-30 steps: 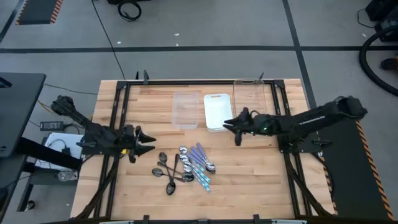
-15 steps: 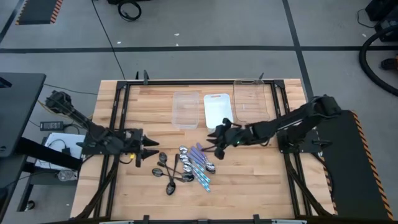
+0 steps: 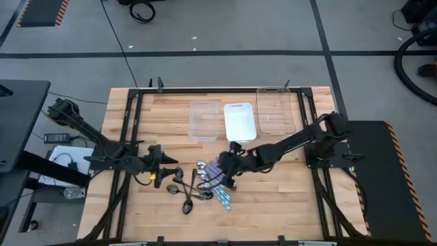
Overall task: Sort silverware by color (type)
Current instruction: Put the violet spoon into the white bin
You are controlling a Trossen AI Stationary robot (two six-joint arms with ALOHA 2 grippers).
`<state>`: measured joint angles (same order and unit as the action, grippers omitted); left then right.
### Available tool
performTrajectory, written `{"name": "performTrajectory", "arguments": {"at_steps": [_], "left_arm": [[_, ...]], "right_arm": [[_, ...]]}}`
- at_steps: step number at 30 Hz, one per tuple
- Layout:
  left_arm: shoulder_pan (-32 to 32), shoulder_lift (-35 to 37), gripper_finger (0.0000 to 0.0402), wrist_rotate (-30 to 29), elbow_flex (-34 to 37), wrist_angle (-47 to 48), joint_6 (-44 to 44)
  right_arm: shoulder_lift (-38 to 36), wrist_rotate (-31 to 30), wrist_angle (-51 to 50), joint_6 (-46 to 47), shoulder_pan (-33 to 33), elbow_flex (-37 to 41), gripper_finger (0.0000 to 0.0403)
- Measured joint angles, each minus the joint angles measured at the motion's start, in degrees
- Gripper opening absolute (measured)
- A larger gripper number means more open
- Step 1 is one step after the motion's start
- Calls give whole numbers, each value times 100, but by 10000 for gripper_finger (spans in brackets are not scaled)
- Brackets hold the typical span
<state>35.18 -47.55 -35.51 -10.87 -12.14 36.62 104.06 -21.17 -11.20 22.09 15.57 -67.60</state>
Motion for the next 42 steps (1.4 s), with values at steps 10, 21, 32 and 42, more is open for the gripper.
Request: {"name": "performTrajectory", "arguments": {"at_steps": [10,21,32,42], "left_arm": [[-166,-129,208,-159,-24,-13,-20],[-197,-127,208,-157,-24,2,-39],[-197,-126,208,-155,-24,5,-17],[-197,-120,208,-155,-28,9,2]], "right_arm": [[826,-175,-725,1025,44,-569,171],[934,-333,-1465,1697,81,-563,190],[1183,-398,-1361,1803,88,-541,190],[1099,428,-2292,2053,27,-558,180]]}}
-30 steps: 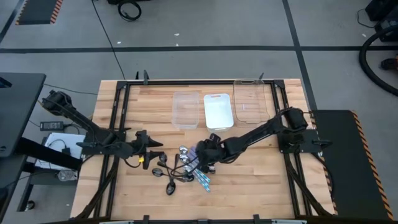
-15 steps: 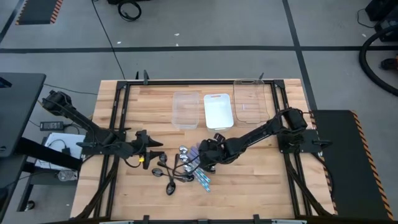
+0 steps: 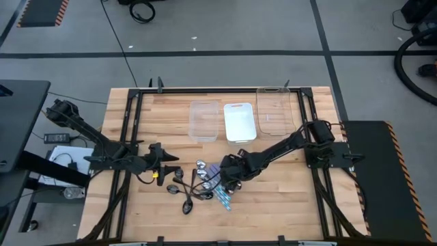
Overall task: Sort silverware by color (type)
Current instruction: Put the violet spoon into the white bin
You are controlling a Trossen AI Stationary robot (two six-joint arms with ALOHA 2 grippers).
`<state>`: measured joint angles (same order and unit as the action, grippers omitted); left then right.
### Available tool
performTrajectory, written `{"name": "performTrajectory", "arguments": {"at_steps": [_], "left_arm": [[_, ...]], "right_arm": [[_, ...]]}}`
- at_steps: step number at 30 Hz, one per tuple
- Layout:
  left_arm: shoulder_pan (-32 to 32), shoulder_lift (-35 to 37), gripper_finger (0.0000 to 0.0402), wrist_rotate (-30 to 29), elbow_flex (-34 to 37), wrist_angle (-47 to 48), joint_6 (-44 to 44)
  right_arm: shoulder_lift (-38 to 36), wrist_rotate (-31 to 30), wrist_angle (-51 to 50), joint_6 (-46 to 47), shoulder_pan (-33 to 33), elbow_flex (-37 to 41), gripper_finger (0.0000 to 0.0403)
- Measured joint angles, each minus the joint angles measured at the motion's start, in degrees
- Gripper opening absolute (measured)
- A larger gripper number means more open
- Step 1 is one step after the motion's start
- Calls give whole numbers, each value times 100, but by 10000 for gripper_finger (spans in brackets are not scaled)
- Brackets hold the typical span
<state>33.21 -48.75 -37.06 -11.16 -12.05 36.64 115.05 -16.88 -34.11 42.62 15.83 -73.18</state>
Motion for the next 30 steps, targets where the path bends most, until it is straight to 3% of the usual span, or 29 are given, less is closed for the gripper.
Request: {"name": "performTrajectory", "arguments": {"at_steps": [11,24,30], "left_arm": [[22,0,208,45,0,4,22],[22,0,208,46,0,28,15],[22,0,208,48,0,28,13]], "right_arm": [[-56,713,-301,-87,-162,3,140],[-97,1844,-673,62,-333,3,157],[-91,2062,-769,-80,-339,11,134]]}}
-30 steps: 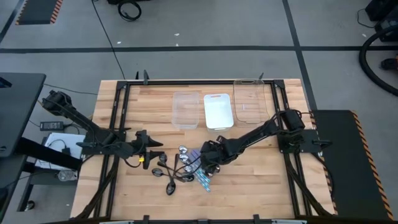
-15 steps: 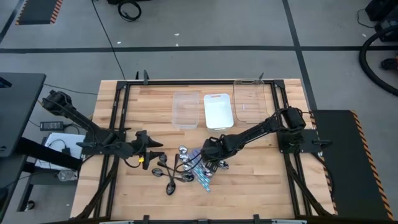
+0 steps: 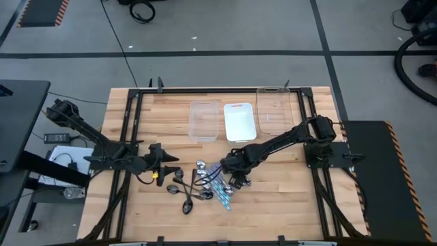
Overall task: Sort silverware by color (type)
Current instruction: Put the violet spoon into the white bin
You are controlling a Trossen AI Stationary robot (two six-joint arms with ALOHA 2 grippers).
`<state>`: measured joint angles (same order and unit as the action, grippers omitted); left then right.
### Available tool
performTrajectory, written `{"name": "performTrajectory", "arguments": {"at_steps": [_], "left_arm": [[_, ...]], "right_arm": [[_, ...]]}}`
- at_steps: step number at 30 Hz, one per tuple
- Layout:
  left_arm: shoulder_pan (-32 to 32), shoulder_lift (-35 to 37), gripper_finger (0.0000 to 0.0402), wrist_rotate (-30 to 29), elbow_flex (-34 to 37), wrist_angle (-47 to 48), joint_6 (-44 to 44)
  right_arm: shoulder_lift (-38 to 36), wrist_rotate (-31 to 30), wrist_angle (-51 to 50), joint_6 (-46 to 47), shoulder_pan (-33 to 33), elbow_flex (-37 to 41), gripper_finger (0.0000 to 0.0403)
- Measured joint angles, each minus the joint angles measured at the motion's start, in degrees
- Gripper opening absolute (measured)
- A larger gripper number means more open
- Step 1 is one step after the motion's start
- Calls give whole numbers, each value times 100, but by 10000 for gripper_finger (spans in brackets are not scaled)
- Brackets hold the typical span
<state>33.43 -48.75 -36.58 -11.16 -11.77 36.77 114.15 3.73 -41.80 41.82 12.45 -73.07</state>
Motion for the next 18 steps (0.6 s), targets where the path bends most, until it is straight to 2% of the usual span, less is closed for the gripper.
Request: {"name": "performTrajectory", "arguments": {"at_steps": [10,18], "left_arm": [[0,0,208,0,0,2,-4],[0,0,208,0,0,4,-7]], "right_arm": [[4,-92,40,-134,-28,16,45],[-175,-104,-21,-151,-21,35,40]]}}
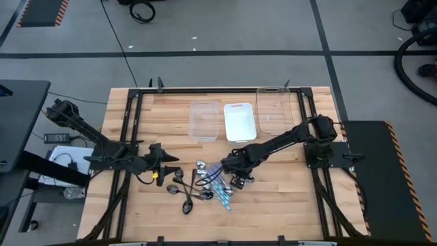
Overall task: Sort silverware by color (type)
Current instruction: Put the violet spoon into the white bin
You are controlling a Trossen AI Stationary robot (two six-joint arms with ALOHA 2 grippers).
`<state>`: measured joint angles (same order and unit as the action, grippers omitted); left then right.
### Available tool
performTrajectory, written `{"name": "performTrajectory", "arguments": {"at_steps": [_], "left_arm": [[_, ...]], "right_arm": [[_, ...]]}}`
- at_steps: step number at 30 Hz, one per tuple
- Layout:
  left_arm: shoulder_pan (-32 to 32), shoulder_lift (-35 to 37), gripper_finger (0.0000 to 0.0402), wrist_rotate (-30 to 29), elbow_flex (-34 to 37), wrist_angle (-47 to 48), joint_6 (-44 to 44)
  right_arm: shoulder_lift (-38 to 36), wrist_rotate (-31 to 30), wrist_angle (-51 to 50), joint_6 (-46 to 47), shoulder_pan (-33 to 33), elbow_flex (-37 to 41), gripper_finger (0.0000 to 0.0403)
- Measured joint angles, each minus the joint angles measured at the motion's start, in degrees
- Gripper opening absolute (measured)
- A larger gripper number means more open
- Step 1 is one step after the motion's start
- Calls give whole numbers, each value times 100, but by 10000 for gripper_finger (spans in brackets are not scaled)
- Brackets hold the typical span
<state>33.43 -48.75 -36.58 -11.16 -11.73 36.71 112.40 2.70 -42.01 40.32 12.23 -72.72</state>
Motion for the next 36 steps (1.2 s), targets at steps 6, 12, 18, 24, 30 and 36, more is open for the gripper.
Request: {"name": "performTrajectory", "arguments": {"at_steps": [6,12,18,24,30,36], "left_arm": [[0,0,208,0,0,0,2],[-11,0,208,0,0,0,2],[-159,0,208,-2,0,-35,16],[-289,0,208,-2,2,-41,181],[-284,0,208,-2,2,-42,324],[-282,1,208,-2,2,-24,570]], "right_arm": [[-380,-212,-5,0,4,-7,40],[-847,-273,-86,-26,-33,-10,40],[-1473,-765,-209,-48,-252,-14,40],[-1990,-1179,-188,-356,-839,-18,41],[-2079,-1499,-185,-951,-1570,-25,42],[-1872,-1486,-151,-1392,-2177,-21,43]]}}
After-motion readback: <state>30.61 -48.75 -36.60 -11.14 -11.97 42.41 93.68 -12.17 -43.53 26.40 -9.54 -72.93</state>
